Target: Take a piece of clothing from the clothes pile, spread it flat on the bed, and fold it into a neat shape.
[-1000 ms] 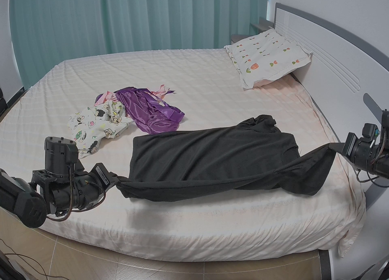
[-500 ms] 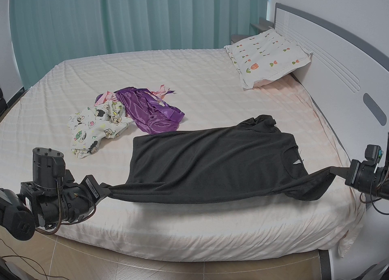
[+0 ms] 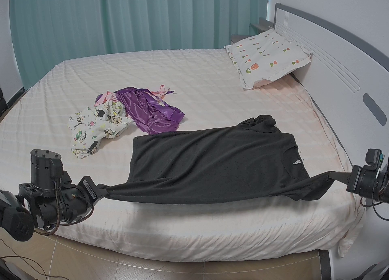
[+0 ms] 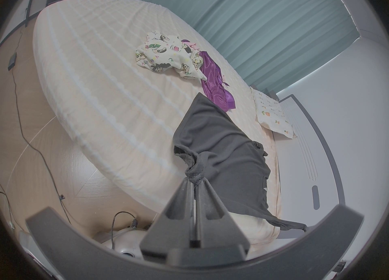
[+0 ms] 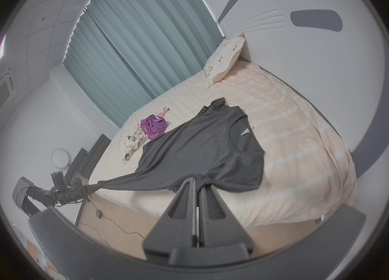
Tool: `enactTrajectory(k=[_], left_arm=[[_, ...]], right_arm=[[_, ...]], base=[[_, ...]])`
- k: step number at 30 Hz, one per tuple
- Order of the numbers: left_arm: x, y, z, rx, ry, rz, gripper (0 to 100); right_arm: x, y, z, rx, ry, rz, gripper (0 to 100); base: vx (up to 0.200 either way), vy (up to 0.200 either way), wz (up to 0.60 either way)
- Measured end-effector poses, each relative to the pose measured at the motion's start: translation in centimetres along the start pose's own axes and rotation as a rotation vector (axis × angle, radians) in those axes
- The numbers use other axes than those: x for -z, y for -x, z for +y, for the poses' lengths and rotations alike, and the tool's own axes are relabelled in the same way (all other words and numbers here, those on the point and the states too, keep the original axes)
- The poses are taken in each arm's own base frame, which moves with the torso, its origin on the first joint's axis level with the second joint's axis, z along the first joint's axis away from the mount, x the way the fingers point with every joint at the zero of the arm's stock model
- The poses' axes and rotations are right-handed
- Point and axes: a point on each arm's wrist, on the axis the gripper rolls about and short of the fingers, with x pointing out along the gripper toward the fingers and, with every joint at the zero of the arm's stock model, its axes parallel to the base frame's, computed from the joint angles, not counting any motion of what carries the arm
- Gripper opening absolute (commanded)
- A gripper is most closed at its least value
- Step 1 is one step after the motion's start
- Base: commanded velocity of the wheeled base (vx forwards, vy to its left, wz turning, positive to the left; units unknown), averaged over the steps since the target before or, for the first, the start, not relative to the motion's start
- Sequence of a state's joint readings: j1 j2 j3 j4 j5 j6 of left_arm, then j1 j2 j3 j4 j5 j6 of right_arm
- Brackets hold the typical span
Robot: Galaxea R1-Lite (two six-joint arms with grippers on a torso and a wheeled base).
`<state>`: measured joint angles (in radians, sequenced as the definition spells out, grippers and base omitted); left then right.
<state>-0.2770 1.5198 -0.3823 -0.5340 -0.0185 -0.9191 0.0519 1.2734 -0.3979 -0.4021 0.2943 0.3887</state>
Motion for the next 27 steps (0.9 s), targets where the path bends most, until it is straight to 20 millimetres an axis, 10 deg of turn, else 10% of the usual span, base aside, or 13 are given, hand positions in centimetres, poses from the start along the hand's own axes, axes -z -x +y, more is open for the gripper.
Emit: enactTrajectory(k=[27], left_arm=[[-3.2, -8.8, -1.7, -0.083, 0.031, -0.043, 0]], right_arm=[[-6.0, -9.8, -0.9, -0.030, 0.000, -0.021, 0]], base=[[0.000, 0.000, 0.00]])
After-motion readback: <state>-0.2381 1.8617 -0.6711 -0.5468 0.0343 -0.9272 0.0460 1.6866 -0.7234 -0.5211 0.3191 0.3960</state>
